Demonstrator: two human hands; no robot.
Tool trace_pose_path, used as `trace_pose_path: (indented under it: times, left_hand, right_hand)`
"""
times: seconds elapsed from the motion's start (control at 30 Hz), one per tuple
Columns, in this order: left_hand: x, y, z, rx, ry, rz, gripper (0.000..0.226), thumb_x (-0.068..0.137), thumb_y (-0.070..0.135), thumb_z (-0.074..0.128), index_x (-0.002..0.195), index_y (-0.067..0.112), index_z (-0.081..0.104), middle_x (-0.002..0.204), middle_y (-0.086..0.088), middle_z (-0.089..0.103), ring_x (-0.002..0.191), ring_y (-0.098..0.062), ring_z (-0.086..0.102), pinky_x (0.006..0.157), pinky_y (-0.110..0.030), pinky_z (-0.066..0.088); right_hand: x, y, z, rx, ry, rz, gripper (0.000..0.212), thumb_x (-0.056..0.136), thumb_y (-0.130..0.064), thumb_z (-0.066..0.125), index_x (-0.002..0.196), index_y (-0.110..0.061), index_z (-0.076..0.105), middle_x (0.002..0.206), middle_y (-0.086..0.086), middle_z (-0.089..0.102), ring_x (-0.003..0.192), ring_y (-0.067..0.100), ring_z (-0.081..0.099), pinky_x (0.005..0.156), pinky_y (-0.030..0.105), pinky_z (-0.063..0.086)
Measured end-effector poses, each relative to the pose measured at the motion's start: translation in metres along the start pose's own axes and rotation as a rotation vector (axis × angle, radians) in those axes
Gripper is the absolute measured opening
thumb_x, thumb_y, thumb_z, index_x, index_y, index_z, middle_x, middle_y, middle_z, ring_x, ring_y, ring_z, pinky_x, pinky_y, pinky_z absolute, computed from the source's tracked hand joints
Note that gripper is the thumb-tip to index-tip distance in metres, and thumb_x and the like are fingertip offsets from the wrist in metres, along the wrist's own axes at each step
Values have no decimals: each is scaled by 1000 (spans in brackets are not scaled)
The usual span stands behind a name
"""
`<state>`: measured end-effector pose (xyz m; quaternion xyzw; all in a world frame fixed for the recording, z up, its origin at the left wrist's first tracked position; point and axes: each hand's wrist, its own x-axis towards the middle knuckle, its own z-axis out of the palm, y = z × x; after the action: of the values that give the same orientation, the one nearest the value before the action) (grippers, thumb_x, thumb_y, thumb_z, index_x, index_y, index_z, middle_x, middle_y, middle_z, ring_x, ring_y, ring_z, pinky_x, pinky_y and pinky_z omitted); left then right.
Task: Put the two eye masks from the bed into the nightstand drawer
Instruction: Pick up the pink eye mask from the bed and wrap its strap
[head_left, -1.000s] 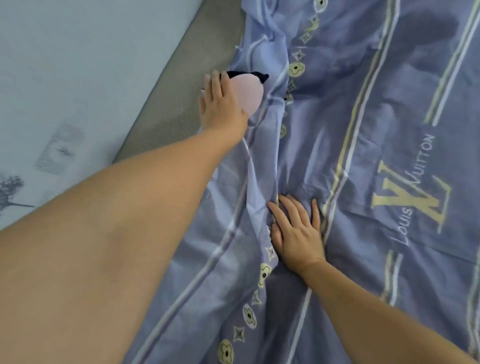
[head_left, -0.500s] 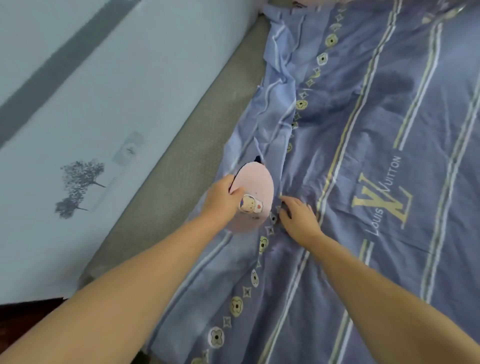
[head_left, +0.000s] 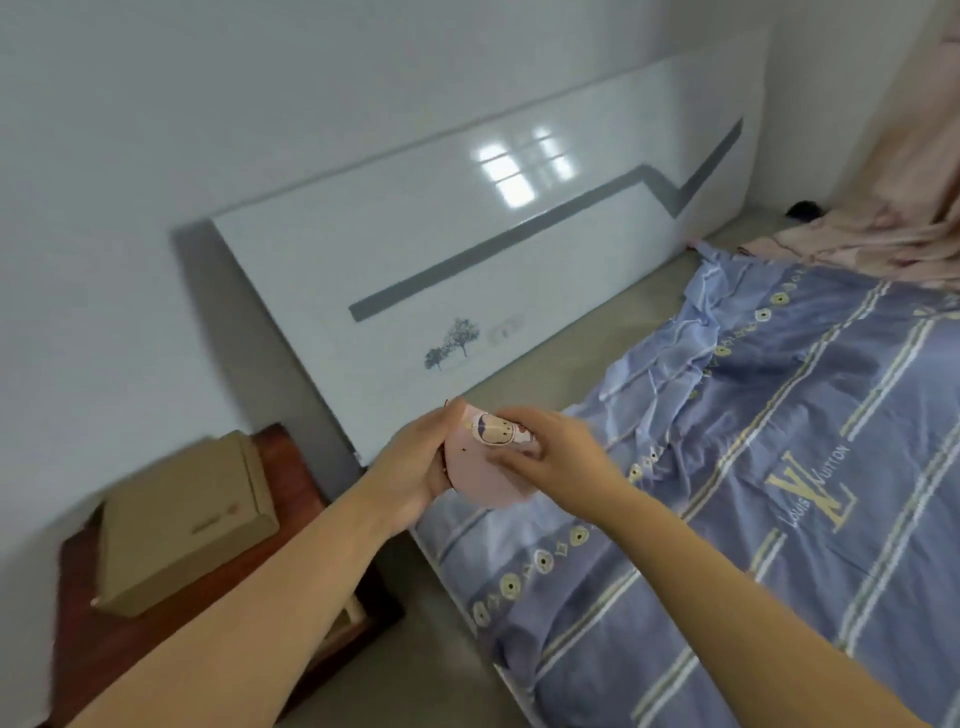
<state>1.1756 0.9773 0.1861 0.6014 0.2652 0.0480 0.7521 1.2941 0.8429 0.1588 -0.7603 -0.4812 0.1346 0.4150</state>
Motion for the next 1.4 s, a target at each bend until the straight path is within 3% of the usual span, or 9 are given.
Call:
trace_pose_path:
  times: [0.13, 0.33, 0.57, 0.67, 0.87, 1.0, 1.1, 1.17, 1.4]
  left_hand:
    - [-130, -20, -53, 101, 212, 129, 36, 86, 24, 63, 118, 16, 50, 115, -5, 64, 97, -15, 68, 80, -28, 58]
    - [-262, -31, -90, 333, 379, 307, 33, 86, 27, 62, 109, 42, 45, 118, 10, 58, 101, -3, 59, 71, -17, 55]
    - [-325, -31, -92, 56, 639, 443, 27, 99, 29, 36, 122, 27, 50, 117, 9, 61, 113, -14, 56, 95, -33, 48]
    - [-339, -32, -94, -127, 523, 330, 26, 99, 34, 33, 117, 35, 52, 119, 0, 63, 108, -22, 62, 88, -47, 55]
    - [-351, -45, -107, -72, 297, 280, 32, 89, 31, 56, 119, 39, 48, 120, 6, 66, 108, -17, 64, 89, -36, 56]
    - [-353, -51, -107, -180, 76, 91, 5, 88, 17, 61, 91, 18, 65, 63, 0, 61, 54, -12, 54, 63, -25, 56]
    - [-348, -55, -106, -221, 120, 67, 23, 88, 21, 61, 64, 22, 64, 53, 4, 50, 48, -9, 45, 59, -23, 54]
    - [-347, -56, -107, -322, 187, 115, 11, 87, 18, 61, 77, 16, 65, 62, 2, 59, 55, -9, 53, 61, -23, 54]
    - [-344, -53, -102, -286, 400, 363, 12, 89, 6, 53, 83, 13, 59, 81, -4, 72, 85, -20, 64, 89, -35, 50]
  right_hand:
    - [-33, -95, 46, 200, -48, 34, 8, 85, -33, 64, 78, -30, 65, 64, -14, 62, 59, -6, 54, 50, 11, 38]
    - [-75, -211, 95, 142, -348, -56, 29, 86, -45, 57, 65, -25, 58, 64, -8, 60, 55, -2, 57, 48, 10, 43]
    - [-104, -274, 130, 841, -363, 196, 35, 80, -55, 56, 99, -28, 65, 86, -4, 76, 78, 14, 72, 62, 28, 57]
    - [-113, -289, 147, 781, -279, 189, 37, 70, -49, 64, 98, -24, 67, 92, 3, 74, 80, 19, 72, 67, 35, 59]
    - [-111, -300, 152, 740, -145, 177, 25, 83, -39, 61, 99, -20, 65, 96, 7, 71, 83, 23, 68, 70, 37, 57]
    - [-104, -290, 146, 732, -178, 154, 16, 86, -40, 60, 92, -26, 66, 88, -2, 73, 74, 14, 69, 57, 27, 55]
    - [-100, -280, 138, 731, -411, 129, 21, 83, -39, 65, 99, -25, 67, 88, -2, 76, 79, 13, 72, 62, 29, 58]
    - [-98, -275, 134, 701, -494, 130, 28, 81, -36, 68, 105, -21, 67, 95, 2, 76, 87, 19, 71, 72, 35, 60]
    - [-99, -270, 136, 847, -425, 230, 30, 87, -25, 63, 112, -8, 61, 83, 4, 69, 58, 11, 65, 45, 20, 49]
